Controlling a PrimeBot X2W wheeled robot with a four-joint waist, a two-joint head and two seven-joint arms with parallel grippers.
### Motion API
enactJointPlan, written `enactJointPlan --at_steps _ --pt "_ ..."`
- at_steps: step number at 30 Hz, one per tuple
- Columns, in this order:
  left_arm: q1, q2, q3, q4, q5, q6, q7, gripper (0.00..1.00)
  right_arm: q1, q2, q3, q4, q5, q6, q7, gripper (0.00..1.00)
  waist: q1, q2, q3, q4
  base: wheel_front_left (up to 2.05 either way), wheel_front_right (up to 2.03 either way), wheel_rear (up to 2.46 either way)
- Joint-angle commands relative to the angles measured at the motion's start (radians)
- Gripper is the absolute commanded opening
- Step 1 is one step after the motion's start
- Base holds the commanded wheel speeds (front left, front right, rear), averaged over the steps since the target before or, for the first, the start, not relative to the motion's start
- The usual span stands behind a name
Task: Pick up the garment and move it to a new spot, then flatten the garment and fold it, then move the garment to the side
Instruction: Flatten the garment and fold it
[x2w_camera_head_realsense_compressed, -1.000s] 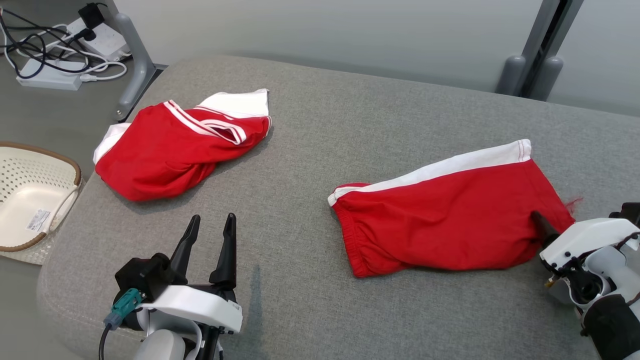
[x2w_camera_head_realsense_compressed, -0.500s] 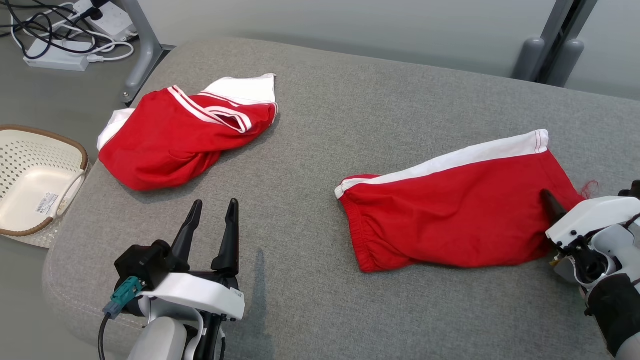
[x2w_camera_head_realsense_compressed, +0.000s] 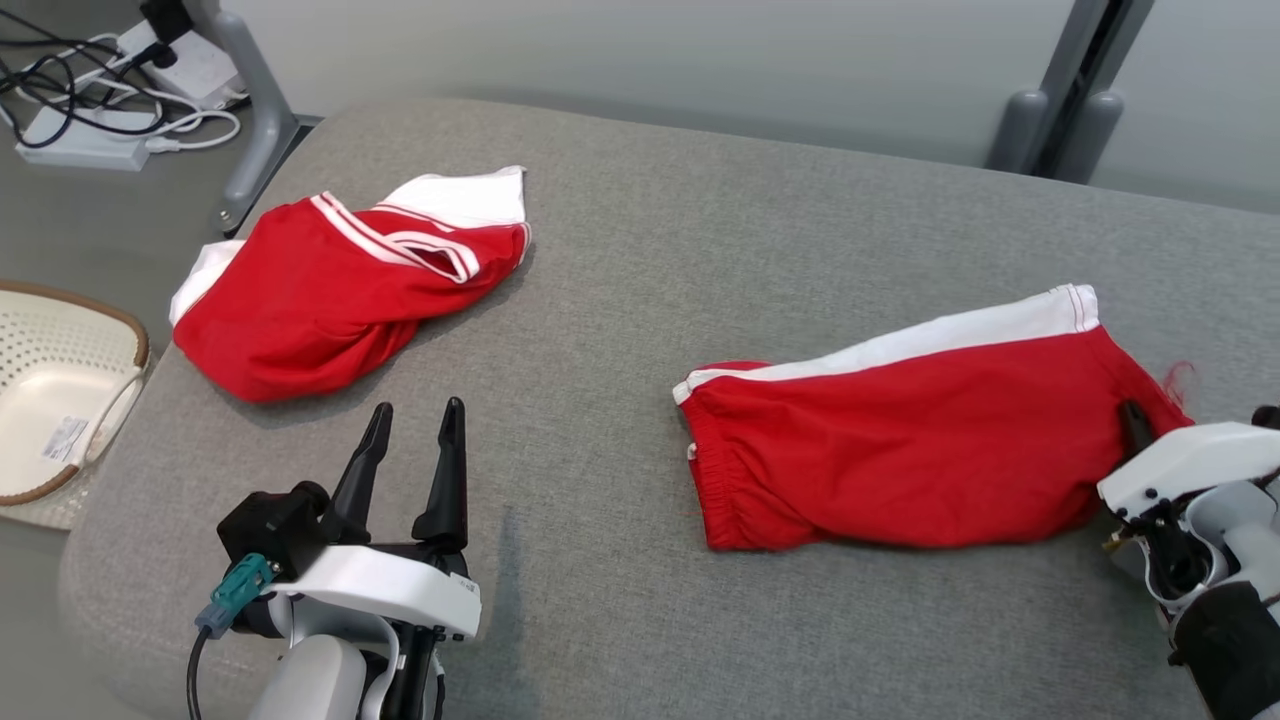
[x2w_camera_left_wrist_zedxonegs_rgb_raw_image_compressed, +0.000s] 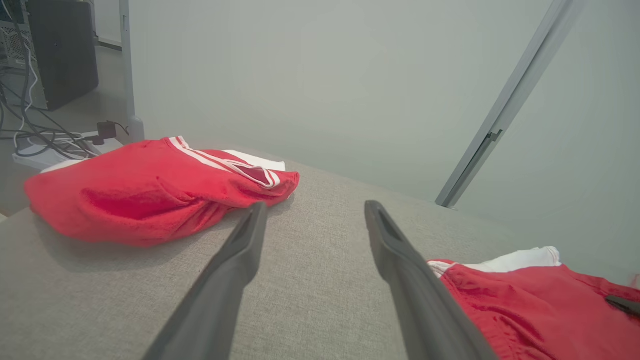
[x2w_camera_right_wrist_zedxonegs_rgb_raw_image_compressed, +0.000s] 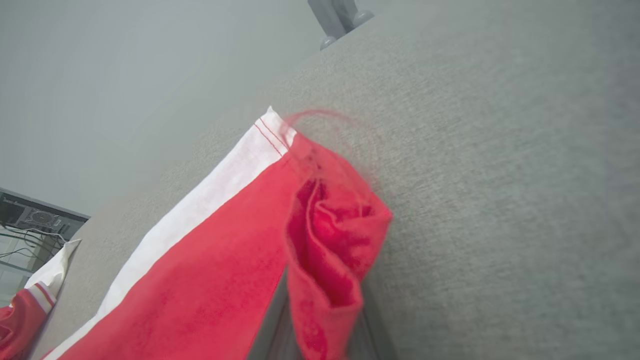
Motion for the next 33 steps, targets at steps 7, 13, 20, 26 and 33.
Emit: enactJointPlan --at_steps 7,13,20,26,33 --pt "0.023 0.005 0.011 0.005 -0.003 -0.001 -0.005 1.00 0.087 -0.028 -0.040 0.001 0.063 0.000 -0.070 0.00 0.0000 0.0000 -0.056 -0.061 0.00 0.00 0.00" --pt "0.050 0.005 0.025 0.008 -0.006 -0.003 -0.005 1.00 0.165 -0.039 -0.077 0.034 0.095 0.000 -0.109 0.00 0.0000 0.0000 -0.093 -0.111 0.00 0.00 0.00" --pt "0.064 0.005 0.030 0.007 -0.006 -0.006 -0.005 1.00 0.202 -0.045 -0.086 0.059 0.073 0.000 -0.126 0.00 0.0000 0.0000 -0.110 -0.148 0.00 0.00 0.00" --pt "0.066 0.005 0.037 0.004 -0.003 -0.001 -0.005 1.00 0.183 -0.034 -0.081 0.010 0.037 0.000 -0.130 0.00 0.0000 0.0000 -0.125 -0.159 0.00 0.00 0.00" --pt "0.078 0.005 0.047 0.002 -0.004 -0.001 -0.005 1.00 0.218 0.008 -0.097 -0.160 -0.023 0.000 -0.130 0.00 0.0000 0.0000 -0.154 -0.152 0.00 0.00 0.00"
